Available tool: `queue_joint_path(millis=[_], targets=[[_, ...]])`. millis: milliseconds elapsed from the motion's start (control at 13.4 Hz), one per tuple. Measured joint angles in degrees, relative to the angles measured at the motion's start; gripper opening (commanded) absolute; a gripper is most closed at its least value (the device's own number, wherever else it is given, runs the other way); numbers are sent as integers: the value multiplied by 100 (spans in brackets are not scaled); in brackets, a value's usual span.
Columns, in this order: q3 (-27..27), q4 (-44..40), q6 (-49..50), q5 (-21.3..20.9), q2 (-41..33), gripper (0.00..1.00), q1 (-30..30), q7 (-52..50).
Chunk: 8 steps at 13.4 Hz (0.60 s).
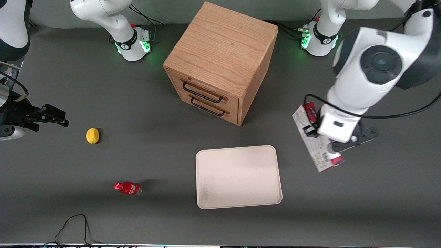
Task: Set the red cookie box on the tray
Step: 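Carry the held box over the white tray's edge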
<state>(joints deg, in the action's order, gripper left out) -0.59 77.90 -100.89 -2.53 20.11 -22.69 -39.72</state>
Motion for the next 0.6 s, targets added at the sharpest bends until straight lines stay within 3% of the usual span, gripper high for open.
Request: queue_joint_path(millis=[374, 598], targets=[[77, -1602, 431, -29, 1183, 0, -253, 596], [159, -2120, 498, -33, 1661, 0, -260, 819]])
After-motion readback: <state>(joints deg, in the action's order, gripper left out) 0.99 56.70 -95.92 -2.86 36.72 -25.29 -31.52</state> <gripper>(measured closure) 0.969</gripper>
